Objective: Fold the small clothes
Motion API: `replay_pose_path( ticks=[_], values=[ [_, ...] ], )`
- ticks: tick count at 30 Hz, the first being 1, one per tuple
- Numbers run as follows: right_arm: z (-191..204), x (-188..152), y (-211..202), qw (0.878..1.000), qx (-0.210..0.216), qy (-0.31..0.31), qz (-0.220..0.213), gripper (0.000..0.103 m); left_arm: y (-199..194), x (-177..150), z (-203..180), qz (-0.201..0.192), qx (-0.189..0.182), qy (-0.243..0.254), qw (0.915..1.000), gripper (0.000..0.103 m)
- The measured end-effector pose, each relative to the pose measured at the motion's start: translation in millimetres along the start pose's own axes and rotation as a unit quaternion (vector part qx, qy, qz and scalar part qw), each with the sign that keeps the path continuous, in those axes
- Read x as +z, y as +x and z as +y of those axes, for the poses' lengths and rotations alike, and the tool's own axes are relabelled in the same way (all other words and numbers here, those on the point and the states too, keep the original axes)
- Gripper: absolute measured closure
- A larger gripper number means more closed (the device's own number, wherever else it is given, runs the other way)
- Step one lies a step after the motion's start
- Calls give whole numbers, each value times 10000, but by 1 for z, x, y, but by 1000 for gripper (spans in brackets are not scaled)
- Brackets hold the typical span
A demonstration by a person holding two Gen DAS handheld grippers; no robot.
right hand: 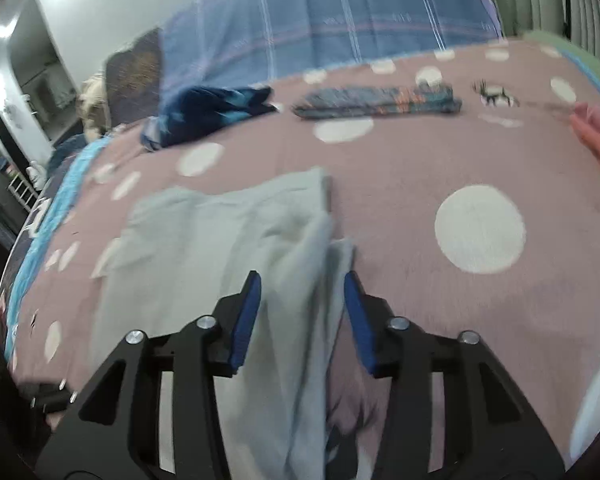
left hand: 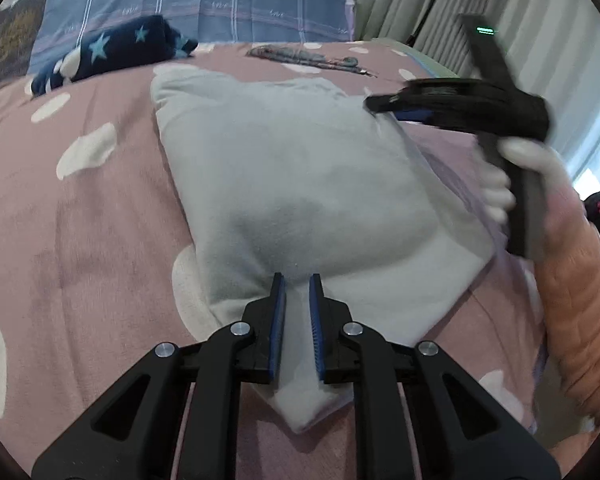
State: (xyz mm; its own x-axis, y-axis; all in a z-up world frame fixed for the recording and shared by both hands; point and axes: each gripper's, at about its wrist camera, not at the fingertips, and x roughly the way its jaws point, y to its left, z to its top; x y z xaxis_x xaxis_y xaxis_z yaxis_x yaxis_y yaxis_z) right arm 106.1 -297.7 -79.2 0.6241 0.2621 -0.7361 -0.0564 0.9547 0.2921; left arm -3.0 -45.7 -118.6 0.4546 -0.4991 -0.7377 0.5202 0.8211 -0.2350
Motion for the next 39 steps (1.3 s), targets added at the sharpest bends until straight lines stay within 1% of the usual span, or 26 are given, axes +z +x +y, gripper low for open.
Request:
replay_pose_path(
  ticks=[1, 2, 4, 5, 7, 8, 9, 10, 12, 15, 16, 17, 18, 20, 24, 26, 27, 28, 29, 30, 31, 32, 34, 36, 37, 39],
  values=[
    [-5, 0, 4, 9999, 103, 97, 33, 101, 0, 0, 0, 3, -38, -8, 10000, 88],
    [-9, 0, 1, 9996, 178, 202, -90, 101, -1, 0, 2, 7, -69, -21, 10000, 87],
    [-13, -2, -14, 9977, 378, 167, -541, 101, -1, 0, 5, 2, -148, -72, 9999, 87],
    [-17, -4, -11, 9981, 247, 133, -553, 100, -1, -1, 5, -8, -166, -86, 9998, 87],
    [-28, -10, 10, 9992, -313, 77, -231, 99, -1, -3, 5, -42, -182, -81, 9998, 87],
    [-32, -11, 14, 9986, -505, 84, -161, 102, -1, -3, 5, -54, -196, -82, 9998, 86],
    [-36, -10, 13, 9986, -488, 128, -164, 102, -2, -4, 5, -70, -224, -91, 9997, 86],
    [-39, -8, 9, 9985, -460, 205, -215, 98, -2, -4, 6, -78, -255, -113, 9996, 86],
    [-37, 4, -9, 9969, -590, 226, -476, 97, -1, -3, 7, -81, -295, -141, 9994, 86],
    [-4, 24, -32, 9971, -184, -255, -696, 94, -1, -2, 8, -92, -336, -141, 9993, 84],
    [13, 29, -35, 9964, 12, -503, -677, 87, -1, -3, 8, -95, -342, -136, 9993, 84],
    [35, 34, -35, 9945, 259, -819, -600, 72, -1, -3, 8, -101, -348, -130, 9993, 83],
    [53, 37, -31, 9918, 506, -1073, -474, 68, -2, -4, 7, -114, -358, -115, 9992, 82],
    [96, 43, -15, 9822, 920, -1633, -127, 68, -2, -4, 6, -132, -369, -81, 9992, 79],
    [167, 54, 33, 9670, 729, -2415, 372, 65, -2, -4, 2, -146, -317, 23, 9994, 75],
    [196, 52, 58, 9577, 651, -2733, 623, 57, -2, -5, 1, -178, -327, 39, 9993, 74],
    [206, 51, 70, 9522, 463, -2941, 684, 54, -3, -5, 2, -199, -350, 21, 9992, 74],
    [218, 47, 86, 9440, 86, -3206, 779, 51, -3, -5, 3, -205, -371, 6, 9991, 74],
    [221, 42, 93, 9392, -142, -3317, 873, 52, -3, -5, 4, -207, -405, -17, 9990, 74],
    [223, 38, 103, 9350, -376, -3379, 1006, 59, -3, -5, 5, -208, -457, -54, 9987, 74],
    [222, 36, 117, 9344, -508, -3341, 1124, 92, -4, -6, 7, -220, -493, -80, 9985, 74],
    [218, 38, 124, 9390, -427, -3189, 1212, 92, -4, -6, 8, -233, -533, -115, 9982, 74],
    [208, 50, 125, 9589, -157, -2659, 979, 94, -4, -6, 12, -240, -650, -202, 9974, 74],
    [199, 58, 126, 9722, 42, -2201, 795, 95, -3, -7, 15, -234, -762, -280, 9964, 74],
    [194, 59, 132, 9753, 100, -2044, 830, 95, -3, -7, 16, -234, -783, -291, 9962, 74],
    [186, 52, 147, 9755, 249, -1995, 896, 94, -3, -7, 16, -227, -785, -283, 9962, 74]
  ],
)
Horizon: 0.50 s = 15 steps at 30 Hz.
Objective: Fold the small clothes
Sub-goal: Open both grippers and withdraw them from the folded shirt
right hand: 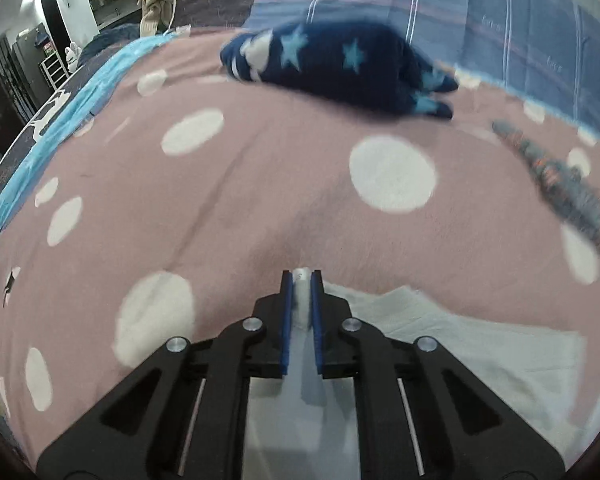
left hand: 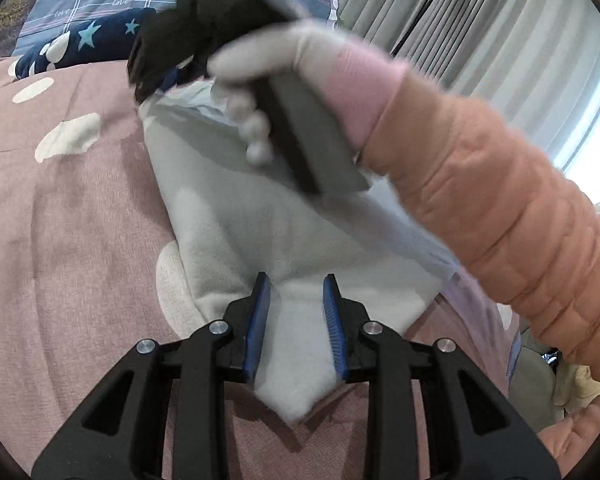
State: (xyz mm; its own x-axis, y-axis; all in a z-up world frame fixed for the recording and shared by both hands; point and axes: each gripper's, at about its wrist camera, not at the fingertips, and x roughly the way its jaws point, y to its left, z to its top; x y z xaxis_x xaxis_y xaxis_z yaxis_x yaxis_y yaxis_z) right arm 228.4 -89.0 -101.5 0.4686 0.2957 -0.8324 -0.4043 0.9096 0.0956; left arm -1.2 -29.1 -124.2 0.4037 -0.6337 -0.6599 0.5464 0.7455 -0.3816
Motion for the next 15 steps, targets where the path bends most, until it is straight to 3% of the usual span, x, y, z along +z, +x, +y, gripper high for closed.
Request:
replay_pose_path(
  ticks=[1, 4, 6, 7, 9, 10, 11, 12, 13, 14, 15],
  values=[
    [2, -3, 1, 9998, 83, -107, -147, 92, 0, 0, -1, 8, 8, 18, 10000, 73],
    [-5, -4, -27, 9984, 206, 74, -519, 73, 0, -1, -5, 35, 6, 103, 9999, 68],
    [-10, -7, -63, 9950, 164, 180, -967, 44, 2, 1, -7, 46, -6, 203, 9998, 60],
    [-12, -12, -83, 9929, 44, 243, -1165, 22, 2, 1, -9, 52, 0, 255, 9997, 59],
    [-20, -32, -121, 9877, -304, 388, -1484, 18, 3, 1, -14, 65, 75, 353, 9993, 57],
    [-24, -44, -134, 9870, -287, 388, -1533, 19, 3, 0, -16, 65, 99, 369, 9992, 57],
    [-29, -62, -147, 9873, -203, 441, -1515, 35, 3, 0, -16, 65, 118, 378, 9992, 57],
    [-36, -82, -158, 9870, -190, 602, -1481, 53, 2, 0, -17, 62, 139, 385, 9991, 57],
    [-41, -97, -163, 9880, -117, 739, -1349, 91, 2, 0, -17, 58, 165, 399, 9991, 57],
    [-48, -117, -165, 9894, 141, 923, -1116, 101, 2, -1, -18, 56, 205, 425, 9989, 57],
    [-52, -136, -165, 9885, 410, 1085, -969, 101, 2, -1, -20, 55, 280, 476, 9985, 57]
  ],
)
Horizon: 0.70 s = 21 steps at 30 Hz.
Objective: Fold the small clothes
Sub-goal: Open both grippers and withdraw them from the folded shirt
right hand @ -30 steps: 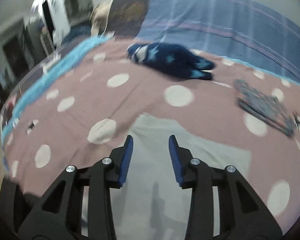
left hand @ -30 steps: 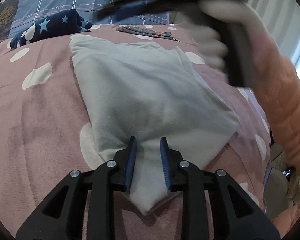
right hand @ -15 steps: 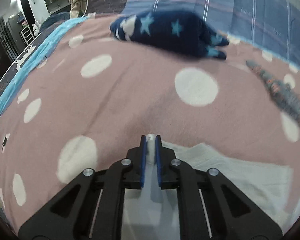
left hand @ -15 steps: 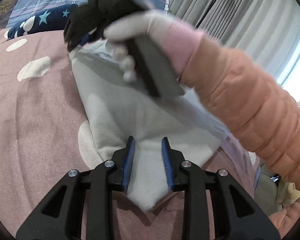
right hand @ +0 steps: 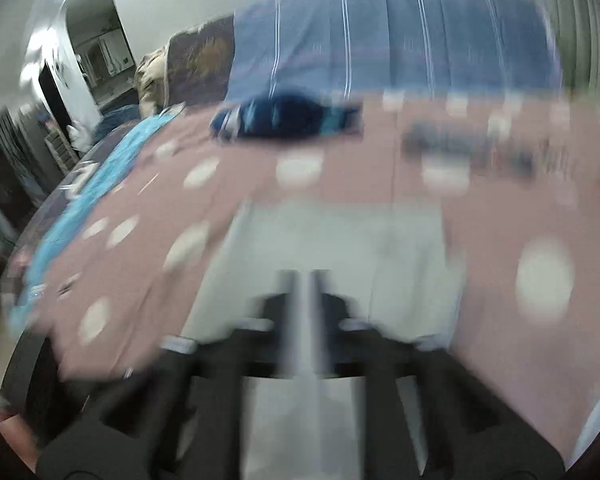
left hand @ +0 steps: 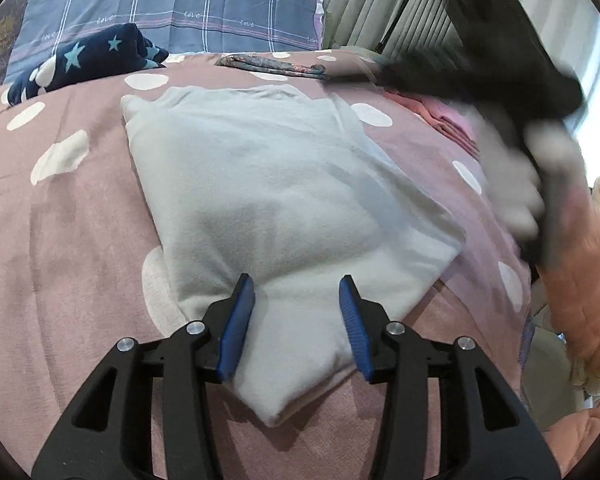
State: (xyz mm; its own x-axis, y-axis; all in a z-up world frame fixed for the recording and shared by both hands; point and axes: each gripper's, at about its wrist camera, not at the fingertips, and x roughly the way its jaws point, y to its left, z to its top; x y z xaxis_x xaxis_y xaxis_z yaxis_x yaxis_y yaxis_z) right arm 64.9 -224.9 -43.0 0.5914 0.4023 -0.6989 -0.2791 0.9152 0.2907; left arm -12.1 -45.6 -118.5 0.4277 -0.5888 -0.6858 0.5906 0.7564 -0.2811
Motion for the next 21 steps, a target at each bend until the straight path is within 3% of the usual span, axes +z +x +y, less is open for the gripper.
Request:
replay_pose_path(
  ticks=[2, 4, 6, 9, 11, 13, 16, 21],
  values=[
    [-9, -36, 3, 9994, 80, 37, 340, 102, 2, 1, -1, 19, 154, 82, 9998, 58],
    [-18, -63, 20, 9973, -402, -45, 614, 103, 2, 0, -5, 55, 366, 178, 9992, 61],
    [-26, -75, 21, 9996, -136, 32, 250, 103, -2, 2, -11, 169, 606, 162, 9979, 65],
    [-28, -71, 13, 9971, 55, 707, 268, 100, -25, 10, -13, 120, 553, -67, 9984, 67],
    [-22, -73, -3, 9982, 48, 599, -6, 93, -46, 17, -16, -174, 856, 58, 9962, 67],
    [-14, -78, -15, 9990, 83, 383, -208, 92, -50, 20, -14, -279, 1161, 99, 9928, 67],
    [-15, -80, -10, 9991, -15, 414, -114, 89, -40, 22, 1, -141, 1341, -139, 9908, 66],
    [-31, -105, -9, 9982, -29, 594, -54, 92, -33, 28, 7, -67, 1473, -103, 9890, 63]
  ],
)
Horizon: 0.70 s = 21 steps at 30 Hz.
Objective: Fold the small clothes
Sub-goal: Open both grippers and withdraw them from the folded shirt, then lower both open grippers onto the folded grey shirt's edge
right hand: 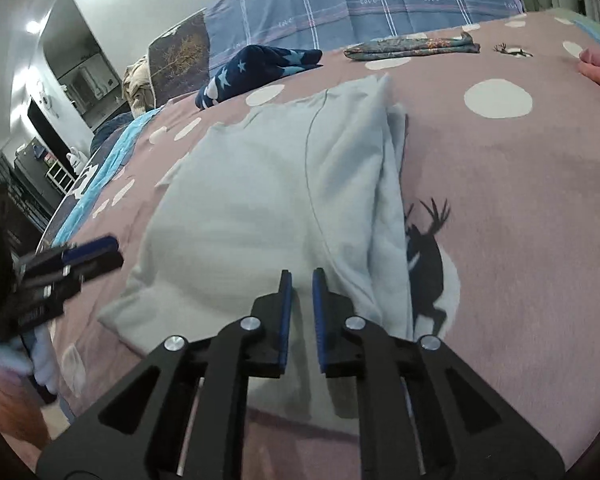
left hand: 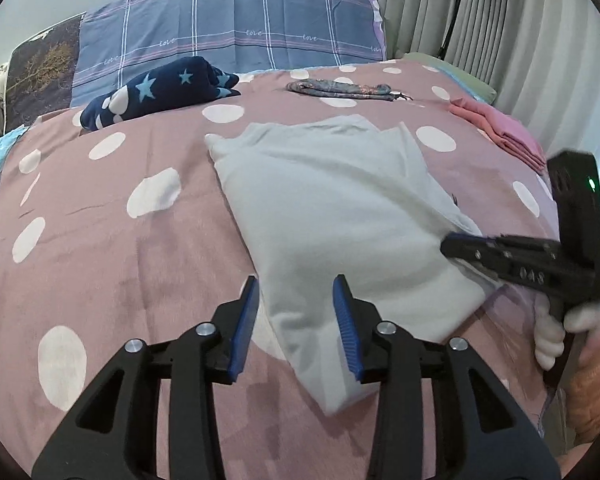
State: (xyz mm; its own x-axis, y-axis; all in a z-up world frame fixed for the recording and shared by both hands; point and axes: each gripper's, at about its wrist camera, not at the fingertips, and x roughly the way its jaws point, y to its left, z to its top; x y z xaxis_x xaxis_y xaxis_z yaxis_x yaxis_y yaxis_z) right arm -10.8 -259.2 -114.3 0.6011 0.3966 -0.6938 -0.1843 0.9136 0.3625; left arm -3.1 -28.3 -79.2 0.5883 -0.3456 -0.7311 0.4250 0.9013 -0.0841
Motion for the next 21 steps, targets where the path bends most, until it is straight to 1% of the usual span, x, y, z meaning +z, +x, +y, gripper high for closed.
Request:
replay_pose_path(
  ticks=[2, 4, 7, 8, 9, 13, 15, 17, 21],
  values=[
    [-2, -2, 1, 10000, 27, 22, -29, 92, 5, 4, -2, 37, 36, 19, 10000, 62],
    [-4, -1, 4, 9999, 74, 116, -7, 92, 15, 3, -2, 153, 47, -34, 9999, 58],
    [-11, 0, 2, 9996, 171, 220, -7, 92, 38, -6, 4, 535, 128, -241, 9982, 54],
    [-13, -1, 1, 9995, 212, 245, -16, 92, 40, -9, 5, 532, 105, -311, 9980, 50],
    [-13, -1, 1, 9994, 232, 261, -19, 92, 39, -11, 7, 487, 98, -335, 9982, 48],
    [-12, 1, -1, 9996, 193, 193, 6, 92, 36, -11, 7, 523, 85, -251, 9983, 48],
    [-7, 4, -5, 9999, 71, 79, -7, 92, 35, -10, 7, 534, 91, -269, 9982, 48],
    [2, 12, -14, 9998, -75, -112, -154, 90, 33, -6, 5, 511, 106, -226, 9984, 48],
    [10, 30, -24, 9986, -77, -348, -400, 89, 23, 10, 6, 189, 65, -209, 9996, 48]
  ],
)
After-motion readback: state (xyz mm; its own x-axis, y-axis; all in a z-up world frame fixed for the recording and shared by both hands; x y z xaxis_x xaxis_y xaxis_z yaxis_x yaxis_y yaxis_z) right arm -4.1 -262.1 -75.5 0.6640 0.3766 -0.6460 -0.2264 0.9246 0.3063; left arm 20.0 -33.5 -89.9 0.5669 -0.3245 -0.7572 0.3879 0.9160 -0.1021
